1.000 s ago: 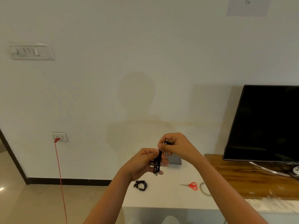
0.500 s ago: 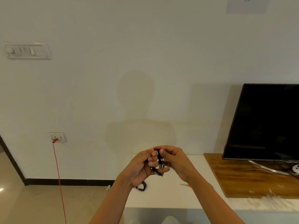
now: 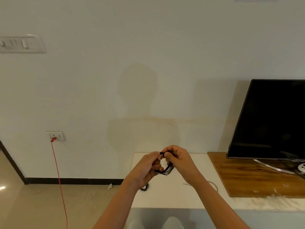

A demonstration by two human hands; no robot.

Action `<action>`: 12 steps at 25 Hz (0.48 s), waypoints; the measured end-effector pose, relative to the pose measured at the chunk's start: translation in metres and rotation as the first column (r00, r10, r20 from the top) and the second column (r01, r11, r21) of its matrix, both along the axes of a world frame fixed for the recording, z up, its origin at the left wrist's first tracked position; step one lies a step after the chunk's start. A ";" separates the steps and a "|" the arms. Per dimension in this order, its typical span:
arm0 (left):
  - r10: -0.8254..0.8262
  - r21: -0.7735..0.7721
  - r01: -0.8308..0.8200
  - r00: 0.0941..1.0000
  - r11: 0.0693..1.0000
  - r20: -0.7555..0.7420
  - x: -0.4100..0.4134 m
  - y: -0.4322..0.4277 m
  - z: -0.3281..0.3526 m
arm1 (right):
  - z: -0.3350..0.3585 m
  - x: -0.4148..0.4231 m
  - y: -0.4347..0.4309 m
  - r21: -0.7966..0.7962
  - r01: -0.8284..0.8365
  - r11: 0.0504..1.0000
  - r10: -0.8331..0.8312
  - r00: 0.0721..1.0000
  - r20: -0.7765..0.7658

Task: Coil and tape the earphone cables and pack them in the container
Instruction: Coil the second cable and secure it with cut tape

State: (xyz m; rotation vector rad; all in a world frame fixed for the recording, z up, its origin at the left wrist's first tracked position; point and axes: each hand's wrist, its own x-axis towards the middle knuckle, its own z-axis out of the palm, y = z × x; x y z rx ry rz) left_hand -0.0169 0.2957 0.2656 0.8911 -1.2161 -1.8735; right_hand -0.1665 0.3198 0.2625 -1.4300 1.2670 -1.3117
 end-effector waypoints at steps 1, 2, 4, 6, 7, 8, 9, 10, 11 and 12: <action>0.011 -0.009 -0.011 1.000 1.000 0.025 -0.003 -0.002 -0.004 | -0.005 -0.001 -0.002 0.025 -0.005 1.000 0.004 0.998 0.064; 0.022 -0.010 -0.021 0.999 1.000 0.040 -0.006 -0.004 -0.008 | -0.011 -0.004 -0.004 0.064 -0.013 0.998 0.004 0.991 0.133; 0.050 0.005 -0.050 0.997 0.999 0.050 -0.010 -0.011 -0.019 | -0.030 -0.015 -0.011 0.194 -0.031 0.981 -0.015 0.973 0.230; 0.085 0.041 -0.087 0.995 0.995 0.042 -0.012 -0.021 -0.030 | -0.062 -0.034 -0.021 0.360 0.030 0.932 -0.104 0.977 0.187; 0.100 0.064 -0.102 0.994 0.993 0.039 -0.012 -0.027 -0.036 | -0.087 -0.047 -0.027 0.437 0.097 0.894 -0.156 0.983 0.100; 0.111 0.089 -0.114 0.993 0.989 0.037 -0.013 -0.033 -0.044 | -0.115 -0.061 -0.033 0.501 0.175 0.848 -0.193 0.981 -0.015; 0.119 0.110 -0.122 0.992 0.986 0.035 -0.013 -0.039 -0.051 | -0.146 -0.077 -0.037 0.542 0.259 0.799 -0.206 0.966 -0.157; 0.124 0.126 -0.128 0.992 0.984 0.035 -0.014 -0.045 -0.059 | -0.176 -0.092 -0.039 0.567 0.335 0.752 -0.186 0.934 -0.304; 0.130 0.143 -0.133 0.991 0.981 0.034 -0.016 -0.051 -0.067 | -0.202 -0.107 -0.039 0.579 0.390 0.716 -0.135 0.891 -0.433; 0.135 0.158 -0.138 0.990 0.978 0.031 -0.019 -0.056 -0.075 | -0.223 -0.120 -0.039 0.577 0.423 0.699 -0.075 0.845 -0.529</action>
